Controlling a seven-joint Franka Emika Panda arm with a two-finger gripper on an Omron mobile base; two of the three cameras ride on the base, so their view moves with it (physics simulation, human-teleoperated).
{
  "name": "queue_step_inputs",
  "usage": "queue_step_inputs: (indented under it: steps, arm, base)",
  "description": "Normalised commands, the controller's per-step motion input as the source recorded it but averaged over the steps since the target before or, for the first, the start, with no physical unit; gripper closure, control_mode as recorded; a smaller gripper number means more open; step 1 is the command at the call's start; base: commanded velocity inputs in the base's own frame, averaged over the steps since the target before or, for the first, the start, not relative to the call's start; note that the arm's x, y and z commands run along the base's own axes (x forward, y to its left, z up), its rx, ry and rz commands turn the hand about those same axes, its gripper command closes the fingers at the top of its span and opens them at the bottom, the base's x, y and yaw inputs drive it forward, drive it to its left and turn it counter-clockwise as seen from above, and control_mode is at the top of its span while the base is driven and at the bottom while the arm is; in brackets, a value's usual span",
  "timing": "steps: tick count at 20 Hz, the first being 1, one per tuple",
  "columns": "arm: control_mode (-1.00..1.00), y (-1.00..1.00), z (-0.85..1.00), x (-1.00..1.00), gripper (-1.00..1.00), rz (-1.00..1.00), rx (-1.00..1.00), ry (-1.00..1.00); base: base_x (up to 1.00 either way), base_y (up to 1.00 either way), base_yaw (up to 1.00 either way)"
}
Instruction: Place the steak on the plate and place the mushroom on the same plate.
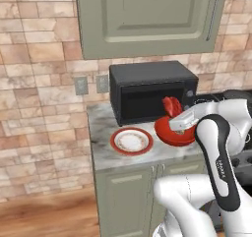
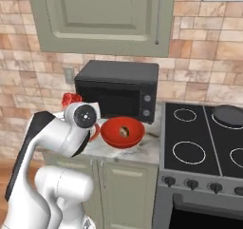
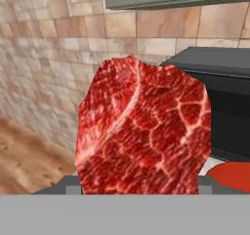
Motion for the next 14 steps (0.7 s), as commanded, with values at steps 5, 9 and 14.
queue_step_inputs:
  steps: [5,9,14]
  arm:
    - [1.00,0.00,0.00,0.00,1.00,0.00,0.00,0.00]
    - [1.00,0.00,0.00,0.00,1.00,0.00,0.00,0.00]
    - [1.00,0.00,0.00,0.00,1.00,0.00,0.00,0.00]
  base:
    - [0.83,0.00,-0.01]
    - [0.69,0.00,0.00]
    - [0.57,0.00,0.00]
